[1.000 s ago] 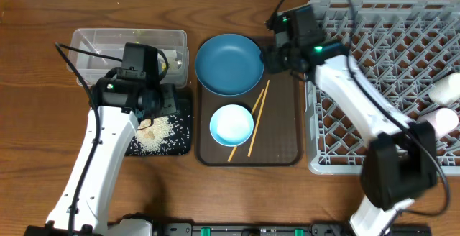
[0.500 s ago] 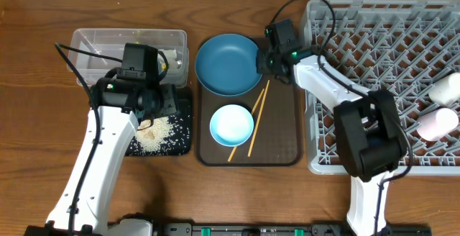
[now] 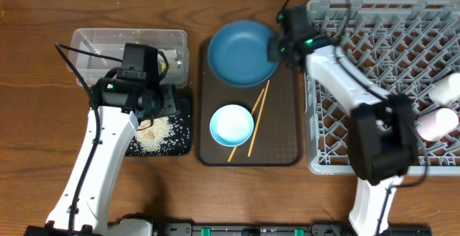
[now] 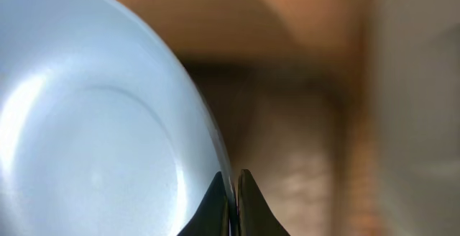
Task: Sort waste into correct bins and load items into the dishwasher rack
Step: 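Grasp the teal plate and carry it into the dish rack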
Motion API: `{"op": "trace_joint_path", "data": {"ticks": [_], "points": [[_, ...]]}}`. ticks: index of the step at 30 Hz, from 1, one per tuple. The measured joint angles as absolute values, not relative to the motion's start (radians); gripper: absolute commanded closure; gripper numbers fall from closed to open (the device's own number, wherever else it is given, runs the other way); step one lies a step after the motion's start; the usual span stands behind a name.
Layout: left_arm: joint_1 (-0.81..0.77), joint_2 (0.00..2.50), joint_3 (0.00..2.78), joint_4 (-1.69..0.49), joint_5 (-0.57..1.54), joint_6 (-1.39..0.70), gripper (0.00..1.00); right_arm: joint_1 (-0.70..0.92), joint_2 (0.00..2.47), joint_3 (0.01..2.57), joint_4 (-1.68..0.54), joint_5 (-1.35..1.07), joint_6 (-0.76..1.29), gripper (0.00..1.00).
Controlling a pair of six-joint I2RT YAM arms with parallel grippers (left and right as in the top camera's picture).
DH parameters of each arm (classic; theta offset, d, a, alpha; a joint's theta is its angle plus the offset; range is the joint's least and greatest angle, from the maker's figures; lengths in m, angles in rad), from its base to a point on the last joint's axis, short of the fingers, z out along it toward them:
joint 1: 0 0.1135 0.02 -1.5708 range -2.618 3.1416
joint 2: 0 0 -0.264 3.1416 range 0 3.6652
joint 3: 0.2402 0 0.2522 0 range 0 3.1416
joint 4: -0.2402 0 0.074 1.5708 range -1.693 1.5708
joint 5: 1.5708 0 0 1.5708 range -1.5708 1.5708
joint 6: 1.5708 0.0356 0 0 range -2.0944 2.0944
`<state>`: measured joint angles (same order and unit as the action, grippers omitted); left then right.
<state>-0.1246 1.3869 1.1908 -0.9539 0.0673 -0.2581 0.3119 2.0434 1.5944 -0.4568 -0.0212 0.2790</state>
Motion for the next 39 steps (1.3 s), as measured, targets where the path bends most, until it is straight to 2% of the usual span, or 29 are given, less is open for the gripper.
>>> {"op": "trace_joint_path", "data": {"ticks": [10, 20, 27, 35, 39], "points": [[-0.125, 1.387, 1.191, -0.953, 0.067, -0.258, 0.37, 0.007, 1.713, 1.661, -0.393, 0.038, -0.211, 0.99], [-0.125, 1.387, 1.191, -0.949, 0.067, -0.258, 0.37, -0.236, 1.699, 1.663, -0.272, 0.253, -0.556, 0.99], [-0.125, 1.387, 1.191, -0.945, 0.067, -0.258, 0.37, -0.293, 1.705, 1.662, -0.143, 0.375, -0.756, 0.99], [-0.125, 1.387, 1.191, -0.944, 0.067, -0.258, 0.37, -0.302, 1.827, 1.662, 0.102, 0.634, -1.135, 0.99], [-0.125, 1.387, 1.191, -0.944, 0.067, -0.258, 0.36, -0.302, 1.892, 1.661, 0.117, 0.698, -1.232, 0.99]]}}
